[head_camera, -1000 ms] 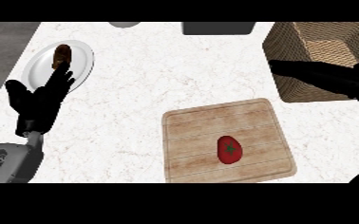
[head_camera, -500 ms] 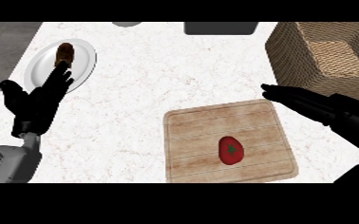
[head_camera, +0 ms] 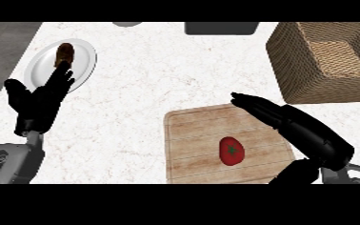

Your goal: Pick the tomato from the cutting board and place it in the basket

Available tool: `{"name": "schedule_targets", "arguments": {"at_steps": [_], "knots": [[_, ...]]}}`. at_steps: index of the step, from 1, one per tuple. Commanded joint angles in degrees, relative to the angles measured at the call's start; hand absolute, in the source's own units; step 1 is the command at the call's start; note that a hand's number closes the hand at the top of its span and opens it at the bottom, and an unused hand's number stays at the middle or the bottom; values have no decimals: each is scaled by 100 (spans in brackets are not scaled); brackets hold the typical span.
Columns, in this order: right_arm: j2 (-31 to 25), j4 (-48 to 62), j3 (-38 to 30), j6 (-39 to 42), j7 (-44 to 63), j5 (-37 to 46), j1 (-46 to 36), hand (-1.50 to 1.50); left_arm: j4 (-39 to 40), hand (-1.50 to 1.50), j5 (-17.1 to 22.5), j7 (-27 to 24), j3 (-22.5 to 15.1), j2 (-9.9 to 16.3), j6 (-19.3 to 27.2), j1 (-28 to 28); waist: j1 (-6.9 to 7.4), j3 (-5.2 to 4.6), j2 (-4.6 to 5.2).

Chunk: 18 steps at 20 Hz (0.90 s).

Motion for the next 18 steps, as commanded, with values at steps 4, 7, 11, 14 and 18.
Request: {"name": "schedule_targets", "arguments": {"at_steps": [4, 7, 11, 14, 18], "knots": [[207, 1336, 794, -971, -855, 1410, -3, -150, -72, 0, -275, 43, 89, -247, 26, -5, 8, -2, -3], [310, 1882, 868, -1069, -849, 1631, -242, -150, -159, 0, -381, 50, 80, -372, -26, 149, 15, -3, -3], [268, 1951, 878, -930, -933, 1796, -249, -150, -265, 0, -526, 96, 290, -414, -194, 287, 1, -4, -9], [50, 2122, 461, -767, -1269, 1678, -461, -150, -662, 0, -418, 466, 493, -334, -435, 261, 0, -3, -11], [102, 1843, 638, -852, -1468, 1822, -66, -150, 297, 0, -841, 109, 483, -740, -327, -269, -42, -5, -6]]}}
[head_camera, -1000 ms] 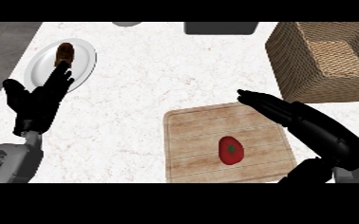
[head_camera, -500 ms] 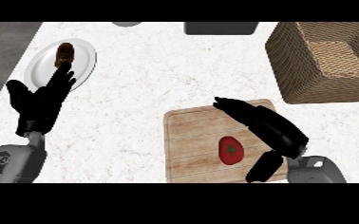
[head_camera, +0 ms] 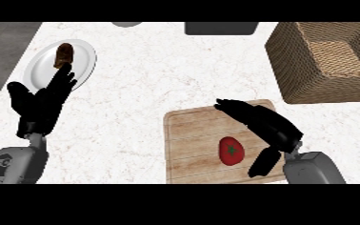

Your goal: Pick the tomato from the cutting board and place it in the basket

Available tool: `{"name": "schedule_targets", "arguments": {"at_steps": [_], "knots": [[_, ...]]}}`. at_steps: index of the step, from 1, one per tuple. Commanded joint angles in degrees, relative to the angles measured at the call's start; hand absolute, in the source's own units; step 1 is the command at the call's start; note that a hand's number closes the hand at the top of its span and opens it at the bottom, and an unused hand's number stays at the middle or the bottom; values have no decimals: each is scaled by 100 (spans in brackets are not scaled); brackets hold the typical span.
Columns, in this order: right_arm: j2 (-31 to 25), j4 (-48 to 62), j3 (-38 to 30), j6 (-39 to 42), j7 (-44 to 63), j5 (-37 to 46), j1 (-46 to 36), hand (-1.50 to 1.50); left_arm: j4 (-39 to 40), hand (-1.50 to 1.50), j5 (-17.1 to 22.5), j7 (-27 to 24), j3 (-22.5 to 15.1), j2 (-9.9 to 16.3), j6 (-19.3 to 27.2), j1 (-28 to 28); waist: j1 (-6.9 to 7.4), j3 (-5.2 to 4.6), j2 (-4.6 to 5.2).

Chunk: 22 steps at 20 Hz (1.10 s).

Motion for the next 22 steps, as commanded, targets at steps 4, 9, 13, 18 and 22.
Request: {"name": "schedule_targets", "arguments": {"at_steps": [4, 9, 13, 18, 22], "knots": [[118, -87, -136, 315, -158, -90, 78, -150, -428, 0, -147, 515, 254, -157, -76, -71, 3, 0, -6], [-48, -280, -197, 431, -600, -116, 341, -150, 146, 0, -421, 43, 333, -333, -238, -176, -20, -2, -3], [89, -95, 122, 58, -753, 352, 488, -150, 119, 0, -548, -163, 443, -416, -343, 107, -9, -1, -2], [114, 645, 195, -631, -1072, 889, 434, -150, -172, 0, -424, 240, 632, -305, -488, -13, 4, 0, -1], [192, 359, 156, -545, -894, 981, 549, -150, -381, 0, -552, 412, 644, -490, -444, 24, -2, -1, -3]]}}
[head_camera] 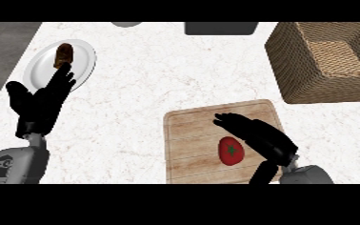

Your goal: Pick the tomato from the cutting board and place it in the basket

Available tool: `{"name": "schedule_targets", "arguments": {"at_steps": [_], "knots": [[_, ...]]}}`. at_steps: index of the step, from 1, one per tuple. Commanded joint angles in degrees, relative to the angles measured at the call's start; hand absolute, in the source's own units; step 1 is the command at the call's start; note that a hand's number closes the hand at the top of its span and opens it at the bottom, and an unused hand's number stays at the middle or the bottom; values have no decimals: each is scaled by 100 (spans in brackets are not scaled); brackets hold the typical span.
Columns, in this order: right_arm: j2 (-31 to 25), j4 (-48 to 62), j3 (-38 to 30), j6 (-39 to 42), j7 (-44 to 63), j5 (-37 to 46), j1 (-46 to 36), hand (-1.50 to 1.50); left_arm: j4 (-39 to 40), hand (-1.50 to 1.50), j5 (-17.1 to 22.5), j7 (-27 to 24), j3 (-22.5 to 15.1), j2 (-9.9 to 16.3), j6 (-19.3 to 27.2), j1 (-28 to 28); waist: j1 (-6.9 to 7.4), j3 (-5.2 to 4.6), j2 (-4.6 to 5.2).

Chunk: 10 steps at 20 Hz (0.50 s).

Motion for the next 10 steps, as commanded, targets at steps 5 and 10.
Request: {"name": "schedule_targets", "arguments": {"at_steps": [5, 10], "knots": [[-249, 612, 368, -585, -485, 837, -263, 150, 110, 0, -33, 77, 137, -29, -103, -170, 25, 2, 5], [60, 771, 329, -528, -378, 939, -402, 150, -576, 0, -82, 221, 96, -173, -133, 320, 31, 1, -3]]}}
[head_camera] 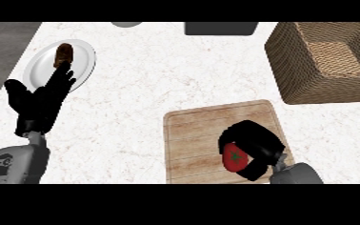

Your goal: Pick the tomato from the cutting board and place it in the basket

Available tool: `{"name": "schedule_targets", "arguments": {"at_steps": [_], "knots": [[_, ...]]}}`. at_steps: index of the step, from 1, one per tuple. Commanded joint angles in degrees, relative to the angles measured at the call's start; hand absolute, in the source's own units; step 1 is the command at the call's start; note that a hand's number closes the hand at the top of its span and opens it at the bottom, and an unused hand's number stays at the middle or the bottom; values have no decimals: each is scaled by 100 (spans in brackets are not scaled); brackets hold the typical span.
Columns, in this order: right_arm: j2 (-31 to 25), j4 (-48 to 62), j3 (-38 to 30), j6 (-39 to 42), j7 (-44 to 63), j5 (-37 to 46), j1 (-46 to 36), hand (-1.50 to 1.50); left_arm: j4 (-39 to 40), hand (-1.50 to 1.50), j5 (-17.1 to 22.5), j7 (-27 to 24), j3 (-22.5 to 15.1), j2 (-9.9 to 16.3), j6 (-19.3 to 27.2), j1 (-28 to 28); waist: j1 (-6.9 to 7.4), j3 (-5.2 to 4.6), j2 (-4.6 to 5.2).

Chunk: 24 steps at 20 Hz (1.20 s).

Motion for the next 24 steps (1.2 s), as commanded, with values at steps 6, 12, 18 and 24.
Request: {"name": "schedule_targets", "arguments": {"at_steps": [6, 12, 18, 24], "knots": [[339, 4, 334, -73, 120, 423, 117, 150, -774, 0, 6, 426, 74, -49, -44, 318, 21, 29, 11], [-686, -1717, 116, -901, 38, 347, 2816, 150, -106, 0, -76, 37, 173, -48, -13, 231, -236, 24, -30], [-540, -2551, 148, -1030, -25, -215, 3838, 150, -442, 0, -112, 314, 28, -211, 66, 201, -70, 27, 4], [-378, -3863, 7, -569, -903, -2149, 4604, 150, -176, 0, -54, 112, 180, -31, -89, 85, -141, 26, 5]]}}
